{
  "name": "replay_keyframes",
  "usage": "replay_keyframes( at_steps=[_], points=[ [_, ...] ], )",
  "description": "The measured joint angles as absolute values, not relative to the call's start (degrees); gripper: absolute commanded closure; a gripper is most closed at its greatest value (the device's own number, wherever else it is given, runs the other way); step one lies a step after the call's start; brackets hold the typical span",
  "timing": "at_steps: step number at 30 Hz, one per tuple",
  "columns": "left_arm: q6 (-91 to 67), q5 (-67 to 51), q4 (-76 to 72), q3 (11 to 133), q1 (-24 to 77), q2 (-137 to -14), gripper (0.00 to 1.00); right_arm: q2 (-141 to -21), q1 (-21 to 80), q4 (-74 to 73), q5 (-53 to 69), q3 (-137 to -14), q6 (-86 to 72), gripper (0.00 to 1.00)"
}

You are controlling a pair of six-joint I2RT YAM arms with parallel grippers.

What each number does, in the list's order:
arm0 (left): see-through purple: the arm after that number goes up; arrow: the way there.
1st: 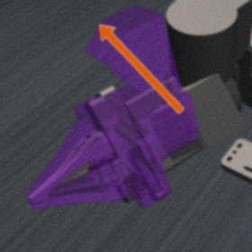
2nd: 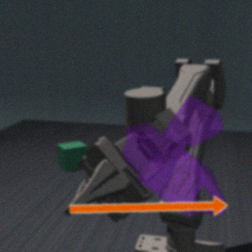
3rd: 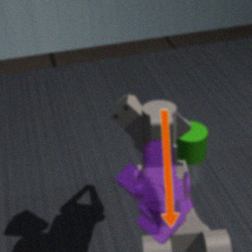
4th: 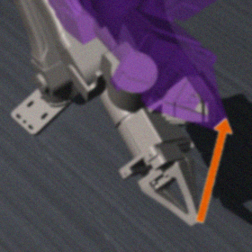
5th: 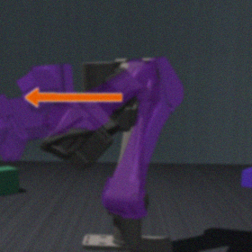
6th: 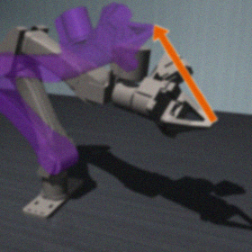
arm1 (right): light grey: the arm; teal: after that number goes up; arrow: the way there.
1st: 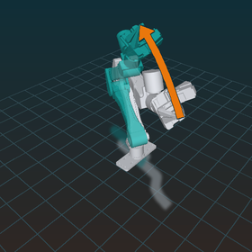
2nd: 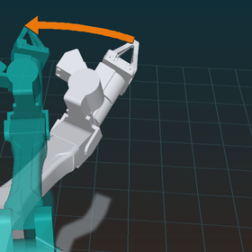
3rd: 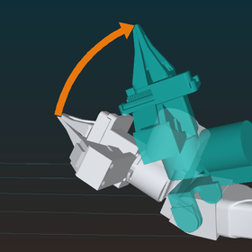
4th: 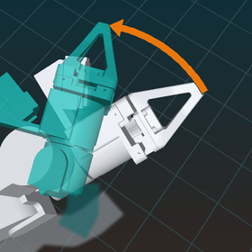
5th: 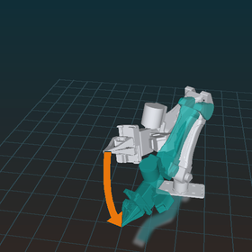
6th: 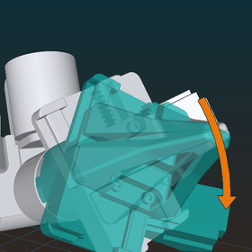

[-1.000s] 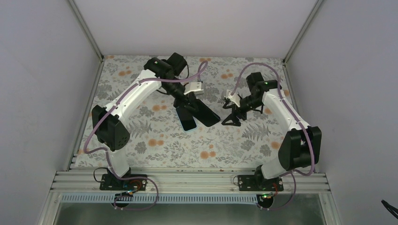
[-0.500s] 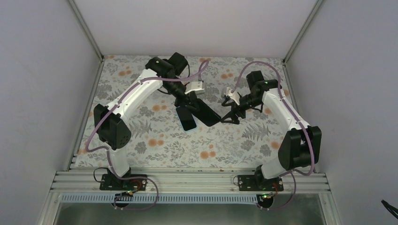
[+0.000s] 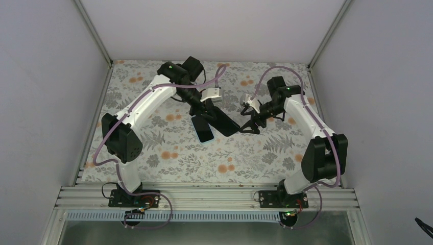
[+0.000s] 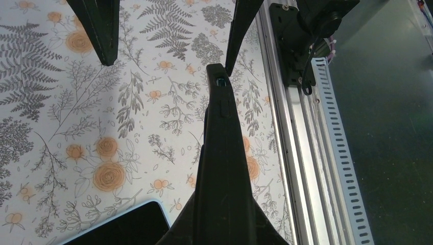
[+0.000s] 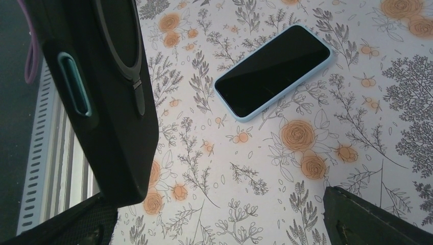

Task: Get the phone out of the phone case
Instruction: Remove the phone case from the phone.

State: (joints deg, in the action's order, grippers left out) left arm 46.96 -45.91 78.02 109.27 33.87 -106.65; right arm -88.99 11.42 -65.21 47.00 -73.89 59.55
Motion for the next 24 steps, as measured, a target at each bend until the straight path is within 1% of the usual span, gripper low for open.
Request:
replay_keyframes(
  at_steps=[24],
  points=[
    [47.13,-45.43,77.45,108.84,33.36,-106.65,0.98,-90.87,10.37,-65.67,46.72,-76.05,59.94,0.02]
  ],
)
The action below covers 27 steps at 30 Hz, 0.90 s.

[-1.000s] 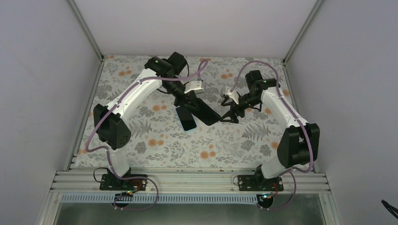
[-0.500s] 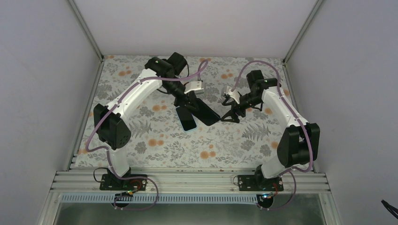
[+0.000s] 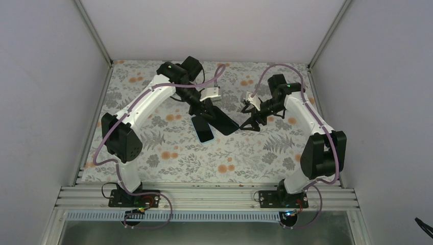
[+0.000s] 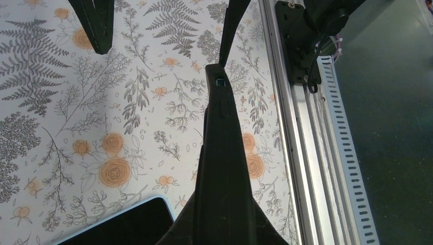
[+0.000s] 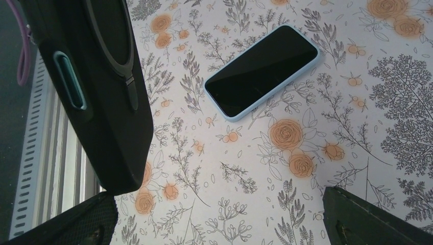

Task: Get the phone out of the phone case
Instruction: Remove the phone case from the phone.

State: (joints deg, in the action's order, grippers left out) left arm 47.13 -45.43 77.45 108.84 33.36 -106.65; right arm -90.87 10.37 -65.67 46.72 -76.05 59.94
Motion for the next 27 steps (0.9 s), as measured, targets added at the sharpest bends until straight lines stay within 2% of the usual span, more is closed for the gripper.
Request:
replay_keyframes(
  at_steps=[12,27],
  points=[
    [47.11,-45.43,77.17,108.86,33.21,-106.65,0.98,-90.91,10.37,-64.55,46.41,-76.12,57.93,0.03],
    [45.87,-40.93,76.55,110.96,33.06,-106.67,0.98,-90.02,14.70,-52.62,38.35,-75.44,45.95,0.02]
  ],
)
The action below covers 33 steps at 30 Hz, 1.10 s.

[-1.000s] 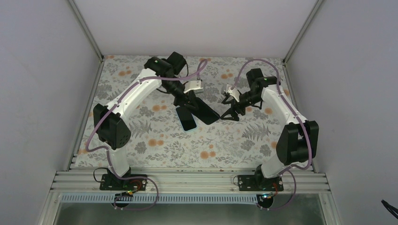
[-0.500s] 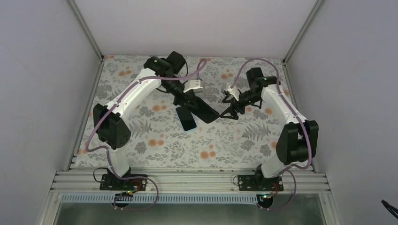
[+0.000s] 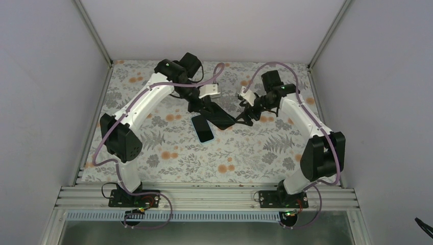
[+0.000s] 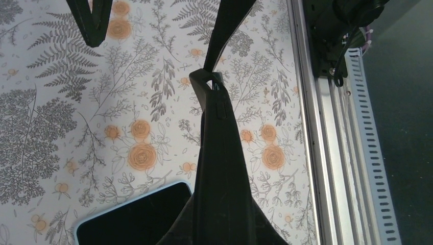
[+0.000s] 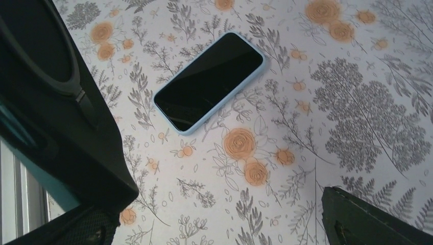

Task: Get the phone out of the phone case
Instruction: Remove the phone case from the phone.

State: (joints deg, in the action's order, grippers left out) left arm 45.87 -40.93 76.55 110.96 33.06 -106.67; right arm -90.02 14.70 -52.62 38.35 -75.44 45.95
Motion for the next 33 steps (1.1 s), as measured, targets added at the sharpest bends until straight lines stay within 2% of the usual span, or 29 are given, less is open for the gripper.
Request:
replay_keyframes(
  at_steps=[5,11,15,22,30,33],
  points=[
    [46.19,-41.52,80.51,113.71,32.84,-106.67,0.98,-90.43,17.34,-54.30,40.84,-77.36,48.75,0.01],
    [46.74,-45.43,86.35,118.30,31.03,-106.78,0.98,-92.55,20.12,-60.51,47.33,-84.25,54.87,0.08],
    [46.83,-48.16,87.96,118.39,28.75,-107.11,0.98,-95.33,20.84,-63.40,51.13,-87.46,58.26,0.09],
    [46.68,-48.99,90.76,118.26,27.99,-107.55,0.98,-98.96,24.14,-68.31,51.90,-91.94,61.28,0.15],
    [45.74,-48.16,91.33,118.28,27.86,-105.43,0.98,-101.58,27.62,-72.12,49.80,-100.12,57.04,0.38],
    [45.34,-47.64,89.62,118.28,27.86,-104.90,0.98,-102.52,27.62,-72.51,50.74,-102.45,54.50,0.59]
  ],
)
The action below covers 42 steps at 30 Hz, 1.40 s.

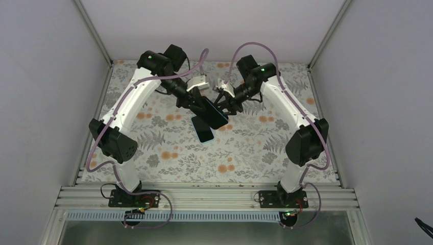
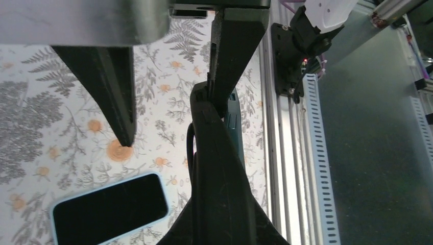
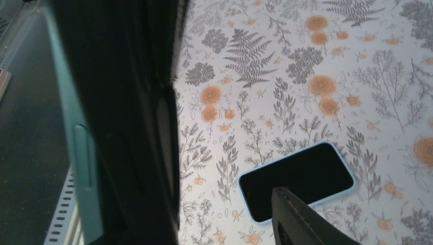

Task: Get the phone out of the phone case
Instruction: Remove the phone case from the phone.

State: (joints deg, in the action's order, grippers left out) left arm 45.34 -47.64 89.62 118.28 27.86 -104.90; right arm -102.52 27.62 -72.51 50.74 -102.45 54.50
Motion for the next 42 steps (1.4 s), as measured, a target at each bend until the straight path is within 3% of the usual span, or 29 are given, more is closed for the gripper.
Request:
replay_keyframes(
  at_steps=[3,6,12,16,21,25,28,35,42],
  points=[
    [44.64,-46.83,87.94,118.28,27.57,-104.75,0.98,-104.12,27.62,-74.35,52.31,-104.97,53.82,0.87],
    [44.01,-45.87,86.24,118.28,27.00,-104.84,0.98,-104.44,27.64,-75.16,53.47,-105.32,52.90,0.96],
    [43.00,-45.54,87.37,120.03,26.79,-105.65,0.94,-104.20,27.64,-74.37,53.41,-105.27,52.82,0.97],
    [42.46,-45.54,87.37,121.05,26.79,-105.73,0.59,-103.53,27.59,-73.84,53.78,-105.06,52.01,0.97],
    [42.83,-46.06,84.47,129.34,27.83,-109.47,0.35,-101.97,26.70,-70.06,57.58,-103.61,47.29,0.96],
    [42.76,-44.27,80.49,129.86,27.75,-109.34,0.28,-100.44,23.53,-67.99,59.46,-102.28,44.49,0.97],
    [42.41,-40.42,76.84,127.20,27.11,-106.78,0.13,-99.88,20.80,-66.37,59.81,-100.88,42.06,0.96],
    [37.74,-25.06,59.61,111.15,27.92,-91.64,0.13,-99.61,12.47,-53.98,57.25,-95.59,24.01,0.97],
    [33.19,-4.62,28.75,88.71,36.12,-83.68,0.12,-97.47,10.57,-36.36,40.86,-95.57,-2.55,0.97]
  ],
)
